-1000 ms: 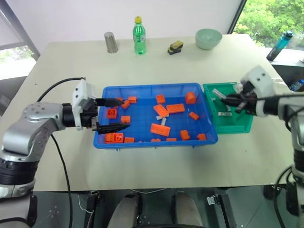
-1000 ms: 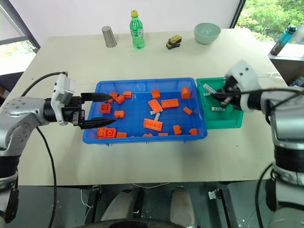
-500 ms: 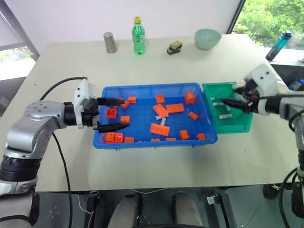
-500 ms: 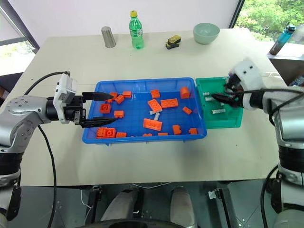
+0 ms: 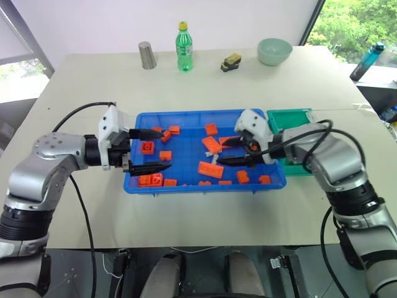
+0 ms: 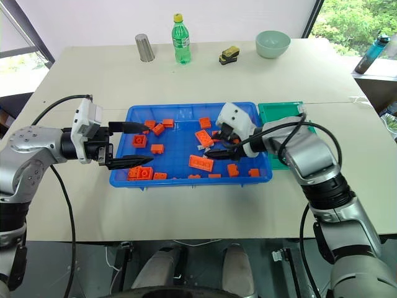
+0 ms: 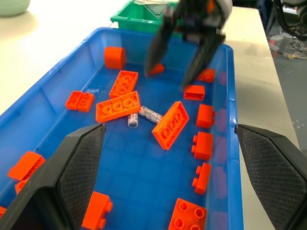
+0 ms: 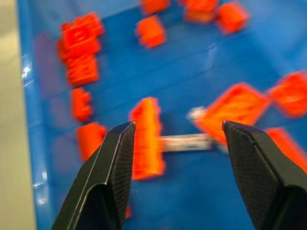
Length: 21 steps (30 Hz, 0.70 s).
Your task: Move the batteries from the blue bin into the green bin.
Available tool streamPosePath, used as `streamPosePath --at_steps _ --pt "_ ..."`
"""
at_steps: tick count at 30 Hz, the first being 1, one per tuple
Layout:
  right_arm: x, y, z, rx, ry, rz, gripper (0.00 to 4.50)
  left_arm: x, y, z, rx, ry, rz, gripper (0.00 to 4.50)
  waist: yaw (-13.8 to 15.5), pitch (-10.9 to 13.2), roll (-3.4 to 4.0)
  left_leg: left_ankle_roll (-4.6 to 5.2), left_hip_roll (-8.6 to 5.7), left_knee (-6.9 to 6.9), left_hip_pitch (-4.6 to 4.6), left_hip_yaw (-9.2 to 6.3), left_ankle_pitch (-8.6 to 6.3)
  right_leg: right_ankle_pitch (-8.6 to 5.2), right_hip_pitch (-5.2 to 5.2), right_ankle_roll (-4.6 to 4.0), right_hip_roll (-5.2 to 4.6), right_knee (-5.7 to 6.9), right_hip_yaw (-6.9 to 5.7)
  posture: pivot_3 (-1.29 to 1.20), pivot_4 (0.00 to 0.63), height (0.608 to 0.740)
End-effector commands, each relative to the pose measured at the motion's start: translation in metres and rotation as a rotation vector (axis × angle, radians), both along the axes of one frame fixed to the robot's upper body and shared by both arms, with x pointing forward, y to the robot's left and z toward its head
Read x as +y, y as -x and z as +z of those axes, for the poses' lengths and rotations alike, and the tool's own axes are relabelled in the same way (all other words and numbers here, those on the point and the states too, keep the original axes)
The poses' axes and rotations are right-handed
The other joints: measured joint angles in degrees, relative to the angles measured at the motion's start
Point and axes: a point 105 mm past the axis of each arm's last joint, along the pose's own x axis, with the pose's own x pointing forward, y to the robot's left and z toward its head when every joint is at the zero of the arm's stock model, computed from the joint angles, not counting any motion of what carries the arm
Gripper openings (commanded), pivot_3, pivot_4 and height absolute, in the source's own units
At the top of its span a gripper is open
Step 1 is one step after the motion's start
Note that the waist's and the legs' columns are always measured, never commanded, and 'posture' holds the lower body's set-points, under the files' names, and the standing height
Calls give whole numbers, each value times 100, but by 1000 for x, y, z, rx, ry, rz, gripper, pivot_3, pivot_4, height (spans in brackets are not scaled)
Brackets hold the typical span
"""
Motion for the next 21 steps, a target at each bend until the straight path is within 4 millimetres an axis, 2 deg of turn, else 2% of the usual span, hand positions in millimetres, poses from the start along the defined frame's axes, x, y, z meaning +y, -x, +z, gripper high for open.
streamPosePath --at_steps 1,8,11,15,19,21 --pt "1 0 -5 26 -11 15 2943 5 3 10 -51 -21 20 4500 -8 0 0 0 0 0 0 0 0 0 0 0 0 0 0 0 150 727" --pt "1 6 -23 118 -18 19 2943 10 5 10 -51 -26 45 4500 -10 0 0 0 2 -2 0 0 0 0 -3 0 1 0 0 0 150 727" --pt "5 9 -28 143 -29 27 2038 11 5 10 -52 -32 51 4500 -10 0 0 0 2 -2 0 0 0 0 -2 0 2 0 0 0 150 727" --pt "12 10 -33 156 -34 41 118 11 4 11 -57 -35 56 4500 -10 0 0 0 2 -2 0 0 0 0 -3 0 2 0 0 0 150 727" --pt "14 7 -33 147 -32 41 21 12 1 12 -64 -38 60 4500 -6 0 0 0 2 0 1 -1 0 0 -1 0 2 0 0 0 150 727" --pt "15 5 -25 130 -41 42 21 12 1 13 -68 -38 63 4500 -5 0 -1 0 1 0 0 -1 0 0 0 0 1 0 0 0 150 727"
